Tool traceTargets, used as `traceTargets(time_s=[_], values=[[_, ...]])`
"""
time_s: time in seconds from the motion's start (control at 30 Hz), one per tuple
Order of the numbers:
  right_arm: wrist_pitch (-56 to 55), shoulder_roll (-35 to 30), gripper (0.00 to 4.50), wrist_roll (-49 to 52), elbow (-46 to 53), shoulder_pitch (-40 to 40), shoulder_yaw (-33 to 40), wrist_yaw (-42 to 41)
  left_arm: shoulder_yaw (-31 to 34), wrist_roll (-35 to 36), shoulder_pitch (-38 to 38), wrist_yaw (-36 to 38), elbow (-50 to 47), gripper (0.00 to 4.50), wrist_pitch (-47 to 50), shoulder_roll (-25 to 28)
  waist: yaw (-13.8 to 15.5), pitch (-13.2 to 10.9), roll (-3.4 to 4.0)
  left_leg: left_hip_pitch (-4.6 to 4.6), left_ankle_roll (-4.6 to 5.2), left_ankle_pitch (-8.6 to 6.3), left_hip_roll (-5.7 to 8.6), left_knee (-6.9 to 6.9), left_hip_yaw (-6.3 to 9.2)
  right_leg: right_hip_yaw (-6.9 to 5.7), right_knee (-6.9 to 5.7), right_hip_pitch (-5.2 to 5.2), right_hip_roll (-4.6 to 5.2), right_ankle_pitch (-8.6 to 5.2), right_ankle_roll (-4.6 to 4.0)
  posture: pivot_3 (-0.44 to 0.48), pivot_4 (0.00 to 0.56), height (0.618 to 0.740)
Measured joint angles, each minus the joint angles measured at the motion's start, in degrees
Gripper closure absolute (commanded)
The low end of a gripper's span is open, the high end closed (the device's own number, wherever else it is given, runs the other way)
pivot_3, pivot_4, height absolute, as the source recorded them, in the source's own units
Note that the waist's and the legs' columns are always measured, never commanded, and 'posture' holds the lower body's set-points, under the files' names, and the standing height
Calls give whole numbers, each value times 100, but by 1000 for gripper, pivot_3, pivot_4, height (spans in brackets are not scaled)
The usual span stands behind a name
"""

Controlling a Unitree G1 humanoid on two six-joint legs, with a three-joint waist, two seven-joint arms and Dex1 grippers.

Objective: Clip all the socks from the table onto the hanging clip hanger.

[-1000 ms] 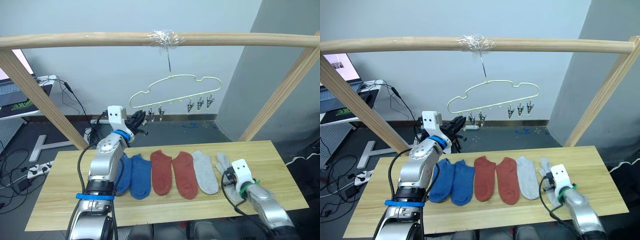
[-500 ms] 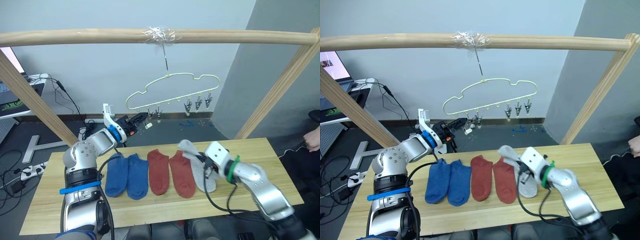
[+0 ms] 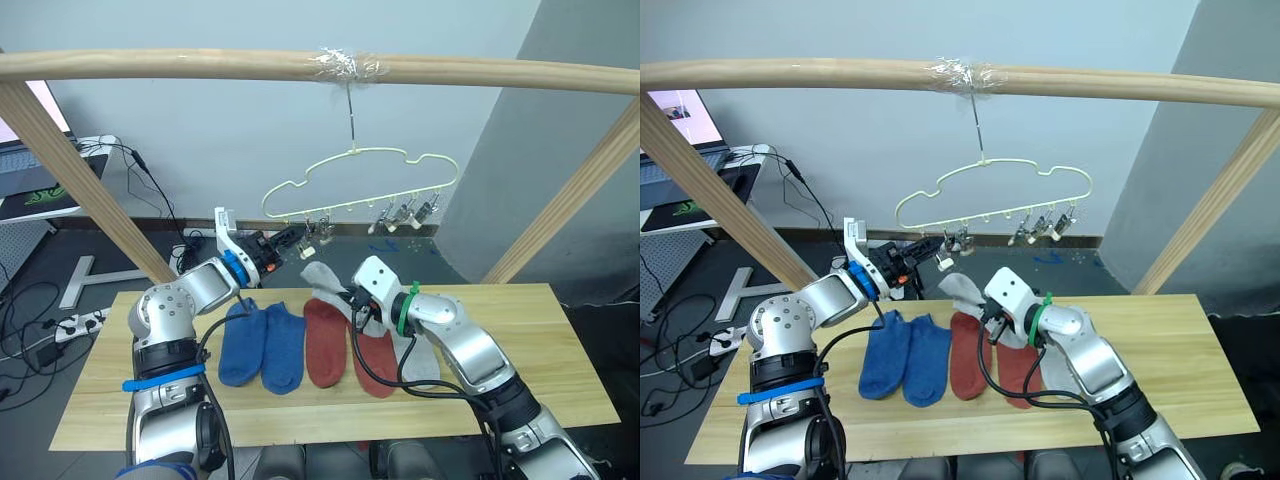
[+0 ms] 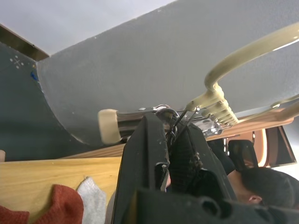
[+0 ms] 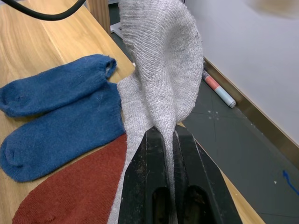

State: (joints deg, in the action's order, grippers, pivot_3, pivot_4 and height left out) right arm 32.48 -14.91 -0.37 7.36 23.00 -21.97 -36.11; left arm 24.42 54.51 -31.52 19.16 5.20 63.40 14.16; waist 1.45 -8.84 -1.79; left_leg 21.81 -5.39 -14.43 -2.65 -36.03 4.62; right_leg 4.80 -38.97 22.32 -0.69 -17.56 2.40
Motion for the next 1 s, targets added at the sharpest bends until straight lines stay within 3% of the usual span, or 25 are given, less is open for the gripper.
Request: traceTargets(time_s=[1.0], values=[[515,187,4475,183,426,200,50,130,-135,182,101,-1,-159,4361,94,75,-5,-41,32,17,-5,3,-3,2,59,-65,-1,-5,2,0,-1,162,159,740]])
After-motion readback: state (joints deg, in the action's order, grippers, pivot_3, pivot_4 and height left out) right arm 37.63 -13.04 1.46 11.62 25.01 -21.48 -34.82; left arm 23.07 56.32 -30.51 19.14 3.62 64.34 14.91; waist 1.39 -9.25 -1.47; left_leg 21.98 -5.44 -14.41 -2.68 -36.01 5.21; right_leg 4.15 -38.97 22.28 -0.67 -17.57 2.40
